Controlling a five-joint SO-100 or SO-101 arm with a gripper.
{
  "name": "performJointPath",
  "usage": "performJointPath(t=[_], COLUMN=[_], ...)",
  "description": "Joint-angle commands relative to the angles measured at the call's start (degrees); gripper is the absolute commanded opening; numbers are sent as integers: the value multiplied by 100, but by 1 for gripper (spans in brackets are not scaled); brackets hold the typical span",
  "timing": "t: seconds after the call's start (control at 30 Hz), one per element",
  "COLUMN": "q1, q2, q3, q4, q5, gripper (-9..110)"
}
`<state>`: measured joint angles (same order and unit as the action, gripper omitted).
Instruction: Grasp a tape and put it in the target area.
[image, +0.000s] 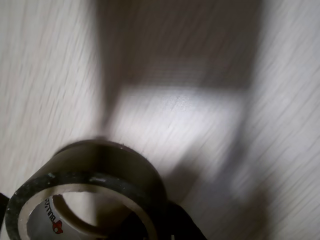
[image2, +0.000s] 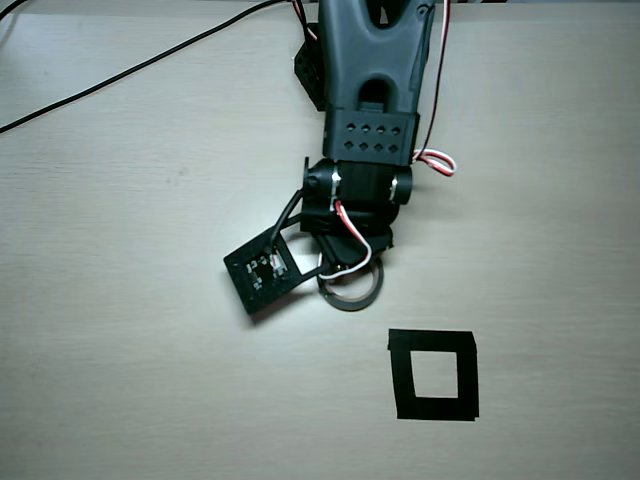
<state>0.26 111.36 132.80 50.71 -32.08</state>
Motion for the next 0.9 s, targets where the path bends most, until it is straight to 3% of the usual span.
performJointPath(t=[0.0, 0.37, 0.87], q1=[-26, -422, -1178], q2=[0, -554, -1951], q3=[-510, -2839, -4931], q4=[281, 1758, 2417], q5=[-97, -114, 70], gripper=[0, 0, 0])
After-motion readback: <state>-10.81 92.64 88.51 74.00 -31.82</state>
